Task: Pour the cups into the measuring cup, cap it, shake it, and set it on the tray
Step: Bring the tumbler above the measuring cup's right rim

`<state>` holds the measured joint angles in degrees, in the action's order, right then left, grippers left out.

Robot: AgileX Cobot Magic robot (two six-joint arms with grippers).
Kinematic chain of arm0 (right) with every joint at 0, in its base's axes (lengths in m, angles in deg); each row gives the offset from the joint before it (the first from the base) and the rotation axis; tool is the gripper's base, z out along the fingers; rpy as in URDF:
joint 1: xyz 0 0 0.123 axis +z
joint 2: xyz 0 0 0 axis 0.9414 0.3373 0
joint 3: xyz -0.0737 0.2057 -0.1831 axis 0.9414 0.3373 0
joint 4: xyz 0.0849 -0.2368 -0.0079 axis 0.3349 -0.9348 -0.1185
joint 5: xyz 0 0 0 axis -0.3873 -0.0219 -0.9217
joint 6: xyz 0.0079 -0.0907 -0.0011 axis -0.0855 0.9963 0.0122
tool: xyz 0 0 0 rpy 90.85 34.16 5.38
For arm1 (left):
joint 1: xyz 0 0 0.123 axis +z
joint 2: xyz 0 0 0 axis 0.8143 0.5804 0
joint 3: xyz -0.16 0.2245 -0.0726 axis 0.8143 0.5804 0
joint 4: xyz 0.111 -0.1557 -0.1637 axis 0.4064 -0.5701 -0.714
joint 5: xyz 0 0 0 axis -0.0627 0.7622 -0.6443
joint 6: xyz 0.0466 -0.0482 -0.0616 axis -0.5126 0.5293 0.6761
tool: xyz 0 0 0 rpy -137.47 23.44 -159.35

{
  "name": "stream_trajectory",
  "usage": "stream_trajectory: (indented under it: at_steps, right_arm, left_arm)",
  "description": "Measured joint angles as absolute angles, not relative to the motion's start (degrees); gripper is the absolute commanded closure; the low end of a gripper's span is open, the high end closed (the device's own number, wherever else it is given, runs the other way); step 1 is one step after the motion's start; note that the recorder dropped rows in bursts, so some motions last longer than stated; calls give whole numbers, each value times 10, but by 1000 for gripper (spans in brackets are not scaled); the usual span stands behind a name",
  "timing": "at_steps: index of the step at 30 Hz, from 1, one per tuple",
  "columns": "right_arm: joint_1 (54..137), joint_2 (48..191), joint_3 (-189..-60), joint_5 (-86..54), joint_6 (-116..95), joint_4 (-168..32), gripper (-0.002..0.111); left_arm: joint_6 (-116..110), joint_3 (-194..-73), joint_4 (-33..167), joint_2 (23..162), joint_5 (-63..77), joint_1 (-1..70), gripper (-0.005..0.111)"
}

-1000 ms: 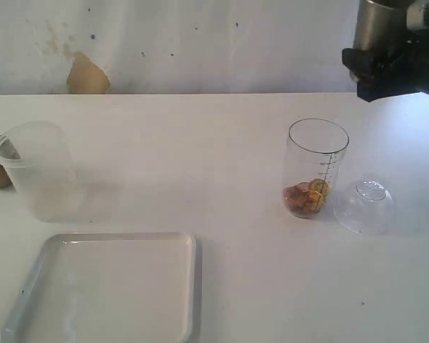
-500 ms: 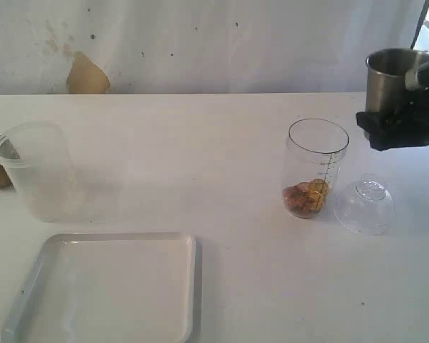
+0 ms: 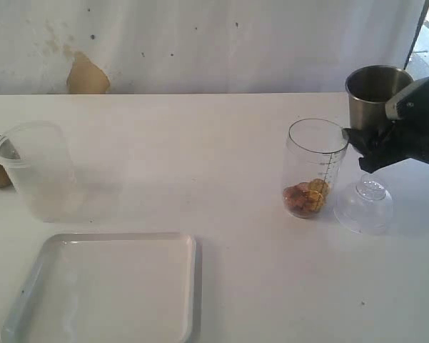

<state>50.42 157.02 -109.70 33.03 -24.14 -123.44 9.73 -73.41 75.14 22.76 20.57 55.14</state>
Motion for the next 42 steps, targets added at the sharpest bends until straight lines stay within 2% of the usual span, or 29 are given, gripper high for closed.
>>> stream_trajectory:
  at_steps: [42]
  right_arm:
    - [504, 1547, -1109, 349, 58, -1234, 108]
  left_arm:
    - [97, -734, 751, 228, 206, 551, 107]
